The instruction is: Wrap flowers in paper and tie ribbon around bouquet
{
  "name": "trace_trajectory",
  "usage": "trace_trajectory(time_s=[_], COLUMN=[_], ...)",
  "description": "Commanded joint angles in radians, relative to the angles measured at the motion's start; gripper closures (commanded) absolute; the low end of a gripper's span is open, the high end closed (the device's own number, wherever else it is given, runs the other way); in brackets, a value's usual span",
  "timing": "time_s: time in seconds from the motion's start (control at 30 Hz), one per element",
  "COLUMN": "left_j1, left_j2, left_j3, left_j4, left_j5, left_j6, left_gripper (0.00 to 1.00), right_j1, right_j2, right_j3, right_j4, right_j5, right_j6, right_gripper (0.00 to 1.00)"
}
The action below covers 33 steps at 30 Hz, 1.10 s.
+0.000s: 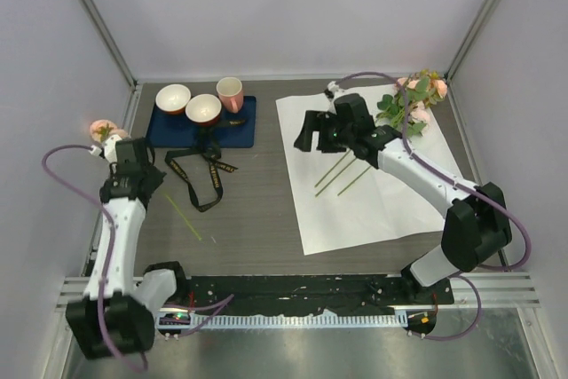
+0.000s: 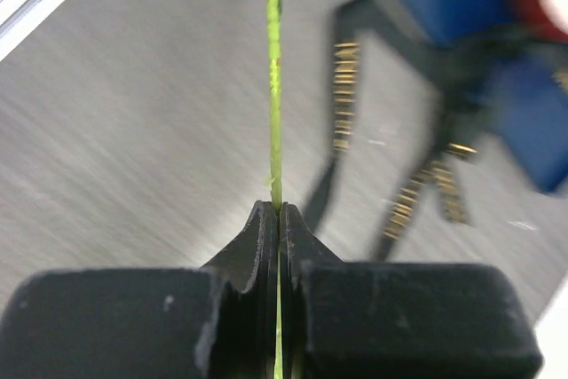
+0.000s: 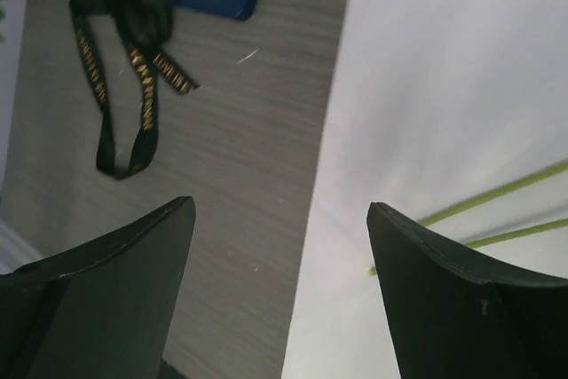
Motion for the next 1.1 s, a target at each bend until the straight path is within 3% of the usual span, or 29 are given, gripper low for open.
trace_trajectory(time_s=[0.0, 0.13, 0.33, 0.57, 0.8, 0.9, 0.93, 0.97, 1.03, 1.07], left_j1=[-0.122, -0.261, -0.395, -0.400, -0.398, -0.398, -0.398, -0.398, -0.398, -0.398], left_j2=[-0.262, -0.396, -0.520, -0.623, -0.698, -0.731, -0.741, -0.744, -0.747, -0.743], left_j3=[-0.014, -0.025, -0.057, -0.116, -0.153, -0.159, -0.157, -0.157, -0.157, -0.151], left_j4=[-0.041, -0.026, -0.011, 0.009, 0.005, 0.005, 0.000, -0.001, 0.003, 0.020], left_j5=[0.080, 0.271, 0.295, 0.355, 0.392, 0.400, 0.404, 0.410, 0.449, 0.467], left_j6=[-0.055, -0.072, -0.132, -0.172, -0.192, -0.197, -0.195, -0.194, -0.189, -0.165], left_gripper=[1.00, 1.00, 1.00, 1.00, 1.00, 1.00, 1.00, 1.00, 1.00, 1.00], right_j1=[0.127, 0.249, 0.388, 0.604, 0.710, 0.724, 0.722, 0.722, 0.722, 0.722], right_j2=[-0.041, -0.030, 0.056, 0.105, 0.232, 0.240, 0.235, 0.228, 0.197, 0.176], right_j3=[-0.074, -0.102, -0.041, -0.108, -0.016, -0.019, -0.047, -0.061, -0.090, -0.096], right_j4=[0.169, 0.309, 0.427, 0.730, 0.700, 0.708, 0.723, 0.760, 0.777, 0.739], right_j5=[-0.284, -0.408, -0.426, -0.205, -0.065, -0.019, 0.001, 0.007, 0.021, 0.056], right_j6=[-0.015, 0.032, 0.265, 0.563, 0.655, 0.681, 0.684, 0.683, 0.649, 0.632], right_gripper=[0.14, 0.12, 0.12, 0.12, 0.17, 0.35, 0.52, 0.63, 1.00, 1.00])
